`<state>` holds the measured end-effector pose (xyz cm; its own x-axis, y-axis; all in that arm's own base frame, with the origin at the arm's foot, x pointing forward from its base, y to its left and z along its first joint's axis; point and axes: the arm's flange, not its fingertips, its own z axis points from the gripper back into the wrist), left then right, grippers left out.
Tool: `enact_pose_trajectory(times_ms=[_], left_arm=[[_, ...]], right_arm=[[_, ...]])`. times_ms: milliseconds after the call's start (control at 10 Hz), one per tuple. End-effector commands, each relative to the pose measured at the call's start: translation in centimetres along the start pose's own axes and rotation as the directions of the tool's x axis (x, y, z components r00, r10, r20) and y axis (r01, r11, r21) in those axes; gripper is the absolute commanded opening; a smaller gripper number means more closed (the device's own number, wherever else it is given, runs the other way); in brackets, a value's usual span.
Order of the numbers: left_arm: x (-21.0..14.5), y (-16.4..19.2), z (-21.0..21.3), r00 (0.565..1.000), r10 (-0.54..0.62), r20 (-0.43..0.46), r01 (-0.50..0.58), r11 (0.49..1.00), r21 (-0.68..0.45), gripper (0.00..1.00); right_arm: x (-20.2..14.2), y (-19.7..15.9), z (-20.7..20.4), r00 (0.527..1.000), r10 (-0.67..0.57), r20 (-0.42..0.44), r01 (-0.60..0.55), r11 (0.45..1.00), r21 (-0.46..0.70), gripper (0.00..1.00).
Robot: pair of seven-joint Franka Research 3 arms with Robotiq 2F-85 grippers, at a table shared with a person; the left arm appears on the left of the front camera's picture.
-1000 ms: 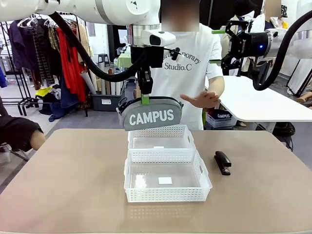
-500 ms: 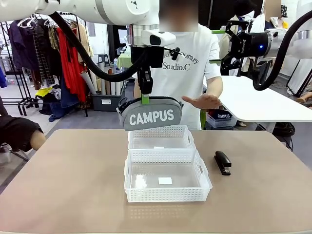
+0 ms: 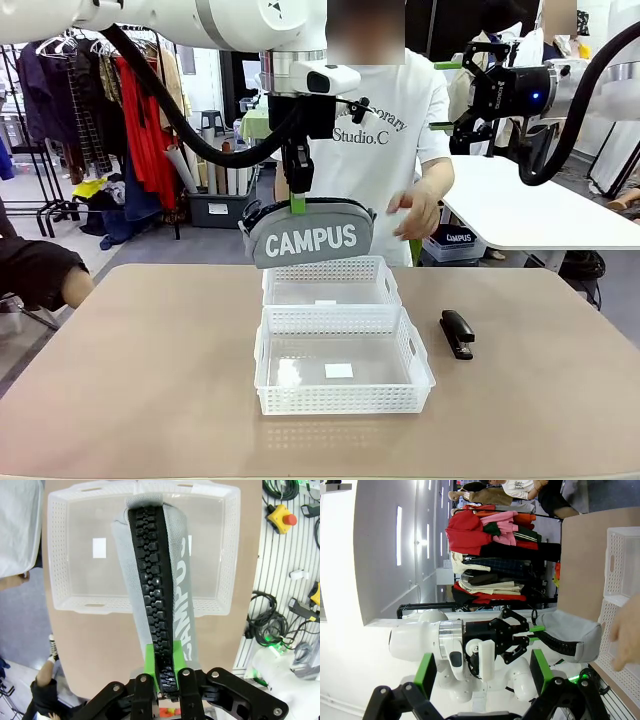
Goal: Distribute items into two baskets.
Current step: Place the picked Pencil pouch into the Organizing basket as instructed by the person.
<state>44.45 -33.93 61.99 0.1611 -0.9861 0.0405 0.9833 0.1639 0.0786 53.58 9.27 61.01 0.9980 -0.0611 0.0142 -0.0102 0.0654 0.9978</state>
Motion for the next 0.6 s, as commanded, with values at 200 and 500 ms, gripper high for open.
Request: enact_pose_trajectory(times_ms=[200, 500], left_arm=[[-0.13, 0.0, 0.4, 1.0, -0.002, -0.003, 0.002, 1.0, 0.01, 0.0], [-0.13, 0.0, 0.4, 1.0, -0.002, -0.003, 0.002, 1.0, 0.01, 0.0]], right_arm=[[-0.02, 0.14, 0.03, 1.0, 0.002, 0.004, -0.002, 1.0, 0.001, 1.0], [-0.02, 0.14, 0.03, 1.0, 0.002, 0.004, -0.002, 1.0, 0.001, 1.0]])
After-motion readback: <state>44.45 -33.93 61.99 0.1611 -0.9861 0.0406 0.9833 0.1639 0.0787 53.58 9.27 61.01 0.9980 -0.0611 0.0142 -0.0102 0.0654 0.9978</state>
